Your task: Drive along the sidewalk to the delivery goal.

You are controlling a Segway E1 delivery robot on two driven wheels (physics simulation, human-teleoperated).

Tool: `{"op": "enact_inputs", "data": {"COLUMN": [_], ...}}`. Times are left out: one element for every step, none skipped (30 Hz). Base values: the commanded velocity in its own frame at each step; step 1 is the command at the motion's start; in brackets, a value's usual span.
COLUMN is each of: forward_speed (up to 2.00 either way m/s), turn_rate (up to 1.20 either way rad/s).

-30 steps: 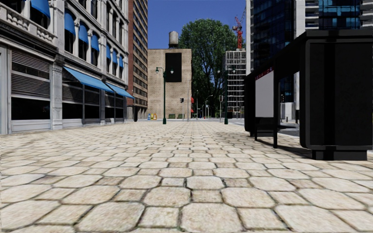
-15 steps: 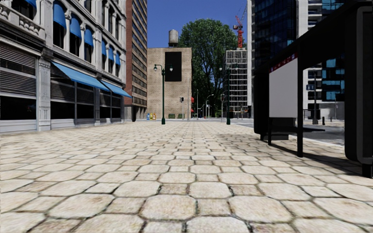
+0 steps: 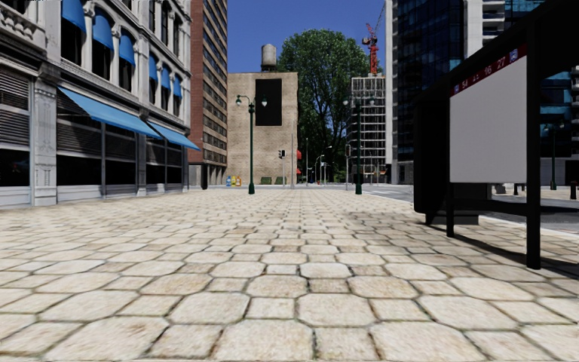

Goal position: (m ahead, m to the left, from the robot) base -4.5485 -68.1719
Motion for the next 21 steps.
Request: {"op": "enact_inputs", "data": {"forward_speed": [2.0, 2.0, 2.0, 2.0, 2.0, 2.0, 2.0, 2.0, 2.0, 2.0, 2.0, 2.0, 2.0, 2.0, 2.0, 2.0, 2.0, 2.0, 2.0, 2.0, 2.0], "turn_rate": [0.0, 0.0, 0.0, 0.0, 0.0, 0.0, 0.0, 0.0, 0.0, 0.0, 0.0, 0.0, 0.0, 0.0, 0.0, 0.0, 0.0, 0.0, 0.0, 0.0, 0.0]}}
